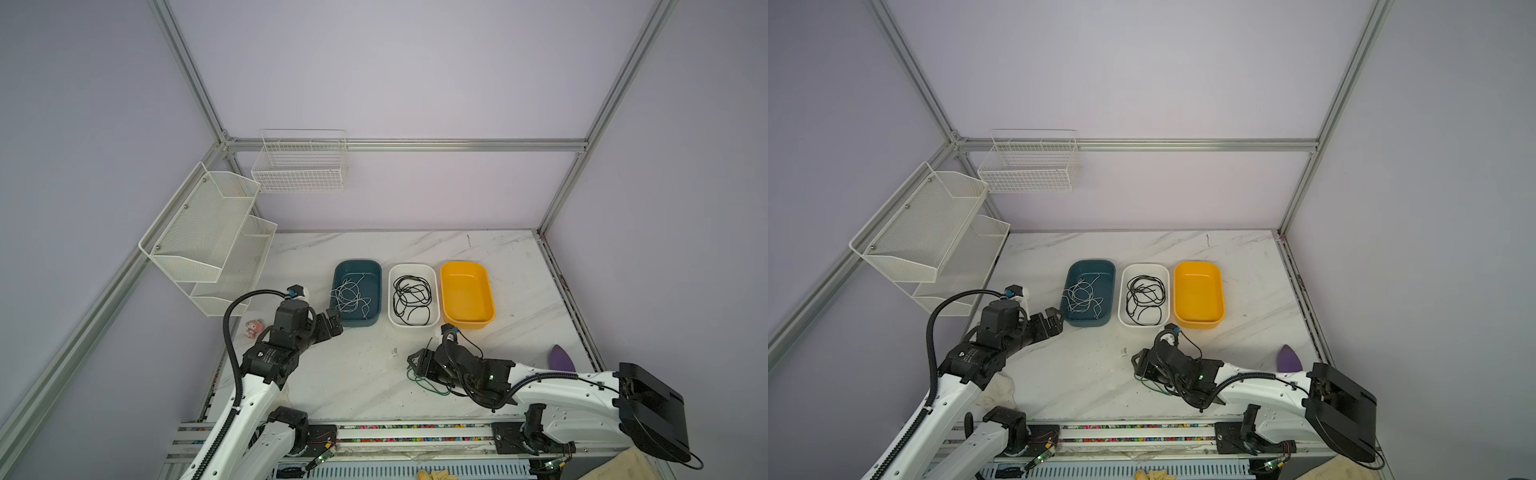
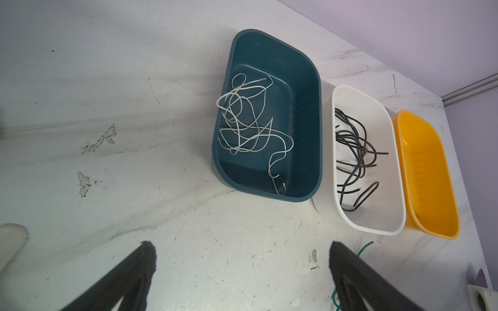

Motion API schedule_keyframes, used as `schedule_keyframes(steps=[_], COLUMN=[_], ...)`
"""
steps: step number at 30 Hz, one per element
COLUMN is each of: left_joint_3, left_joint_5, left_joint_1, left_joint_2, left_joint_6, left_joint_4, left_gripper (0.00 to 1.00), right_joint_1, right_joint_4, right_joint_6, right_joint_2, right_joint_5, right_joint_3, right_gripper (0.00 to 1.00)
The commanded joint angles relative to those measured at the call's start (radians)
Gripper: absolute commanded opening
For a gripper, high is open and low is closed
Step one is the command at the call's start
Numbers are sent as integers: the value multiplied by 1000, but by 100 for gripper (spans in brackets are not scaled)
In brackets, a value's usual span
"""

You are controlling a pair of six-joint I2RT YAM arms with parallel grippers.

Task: Untangle the cables

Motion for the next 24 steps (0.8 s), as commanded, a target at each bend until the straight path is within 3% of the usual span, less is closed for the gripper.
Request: schedule_keyframes(steps=[1, 15, 24], left_joint_3=[55, 49, 50], left_joint_5=[-10, -9, 0], left_joint_1=[-1, 2, 7], left_joint_2=[-4, -11, -11], left_joint_6=[25, 23, 21], left_joint_4=[21, 22, 24], left_gripper=[100, 100, 100], right_joint_1=[7, 11, 15], right_joint_4=[-34, -10, -181], right_joint_6=[131, 317, 280], right_joint_2=[22, 52, -60], right_joint_5=[36, 64, 127], right_joint_3=[46, 28, 76], right_gripper=[65, 61, 60])
